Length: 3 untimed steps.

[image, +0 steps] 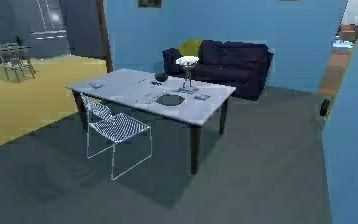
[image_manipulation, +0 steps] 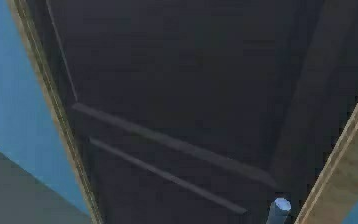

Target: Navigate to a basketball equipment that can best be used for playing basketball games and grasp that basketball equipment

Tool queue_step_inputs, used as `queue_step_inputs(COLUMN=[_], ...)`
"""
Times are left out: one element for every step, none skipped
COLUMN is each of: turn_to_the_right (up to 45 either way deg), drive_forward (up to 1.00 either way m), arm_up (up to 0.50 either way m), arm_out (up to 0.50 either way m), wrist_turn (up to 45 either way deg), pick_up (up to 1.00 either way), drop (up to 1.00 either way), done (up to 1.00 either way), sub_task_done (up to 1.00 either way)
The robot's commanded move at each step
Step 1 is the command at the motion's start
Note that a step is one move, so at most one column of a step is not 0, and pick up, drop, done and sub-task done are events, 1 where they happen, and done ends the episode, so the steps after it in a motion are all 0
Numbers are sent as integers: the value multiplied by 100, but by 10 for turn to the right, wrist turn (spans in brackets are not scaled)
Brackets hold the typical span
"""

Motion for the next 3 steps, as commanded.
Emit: queue_step_inputs(turn_to_the_right=[300, 0, 0], drive_forward=[0, 15, 100], arm_up=[0, 0, 0], arm_out=[0, 0, 0], wrist_turn=[0, 0, 0], pick_up=[0, 0, 0], drop=[0, 0, 0], done=[0, 0, 0], sub_task_done=[0, 0, 0])
